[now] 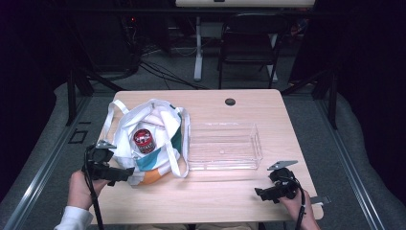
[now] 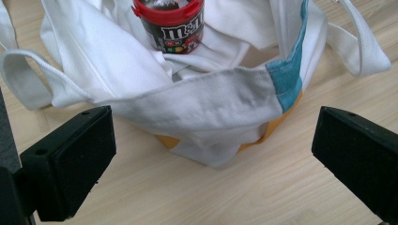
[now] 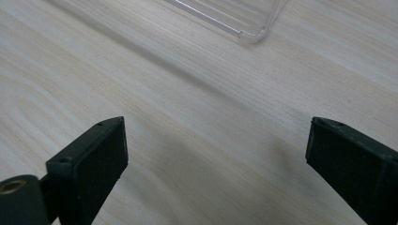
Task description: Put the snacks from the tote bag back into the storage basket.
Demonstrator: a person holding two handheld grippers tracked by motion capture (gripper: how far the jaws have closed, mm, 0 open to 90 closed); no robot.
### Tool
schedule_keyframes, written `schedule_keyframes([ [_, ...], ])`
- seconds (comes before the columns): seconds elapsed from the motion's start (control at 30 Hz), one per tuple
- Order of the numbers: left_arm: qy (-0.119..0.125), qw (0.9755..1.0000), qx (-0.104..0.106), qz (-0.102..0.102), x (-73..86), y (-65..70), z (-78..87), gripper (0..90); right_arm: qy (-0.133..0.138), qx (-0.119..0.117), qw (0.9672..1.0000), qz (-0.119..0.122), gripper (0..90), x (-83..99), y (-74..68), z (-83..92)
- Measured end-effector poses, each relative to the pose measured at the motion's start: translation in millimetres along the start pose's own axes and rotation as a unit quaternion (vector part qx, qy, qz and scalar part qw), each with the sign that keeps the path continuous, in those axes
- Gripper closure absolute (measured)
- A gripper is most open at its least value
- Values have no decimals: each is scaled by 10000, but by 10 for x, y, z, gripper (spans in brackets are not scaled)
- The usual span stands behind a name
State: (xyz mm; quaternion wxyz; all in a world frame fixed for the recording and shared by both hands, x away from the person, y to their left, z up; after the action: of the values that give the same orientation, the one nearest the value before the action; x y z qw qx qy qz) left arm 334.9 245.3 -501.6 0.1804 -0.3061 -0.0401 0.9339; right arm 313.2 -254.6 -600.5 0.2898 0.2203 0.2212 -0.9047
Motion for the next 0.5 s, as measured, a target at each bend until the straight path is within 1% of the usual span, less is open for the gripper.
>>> schedule_keyframes([
  [0.23,-8,9999,53,-96,-160,18,-33,2,12,16,10000,5,56,1,3,4],
  [0.27,-27,9999,31,-93,-181,19,-37,2,13,17,10000,4,56,1,4,4],
  [0.33,-18,9999,81,-98,-229,14,-48,2,14,15,10000,3,56,2,4,4],
  [0.5,-37,9999,119,-96,-368,2,-73,2,-4,4,10000,-2,56,2,2,4],
])
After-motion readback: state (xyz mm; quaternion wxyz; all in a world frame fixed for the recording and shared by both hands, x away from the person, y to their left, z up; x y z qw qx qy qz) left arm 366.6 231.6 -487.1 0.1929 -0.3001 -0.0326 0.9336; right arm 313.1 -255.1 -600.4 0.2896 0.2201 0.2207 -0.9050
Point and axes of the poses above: each handheld gripper's, and its own axes: z roughly backward along the jaws, x roughly out of its underside, y roughly to its right, the point moved 5 cm from there along -z, roughly forward along the jaws, and after that the axes turned 15 degrees about -x, right-handed, at the moved point
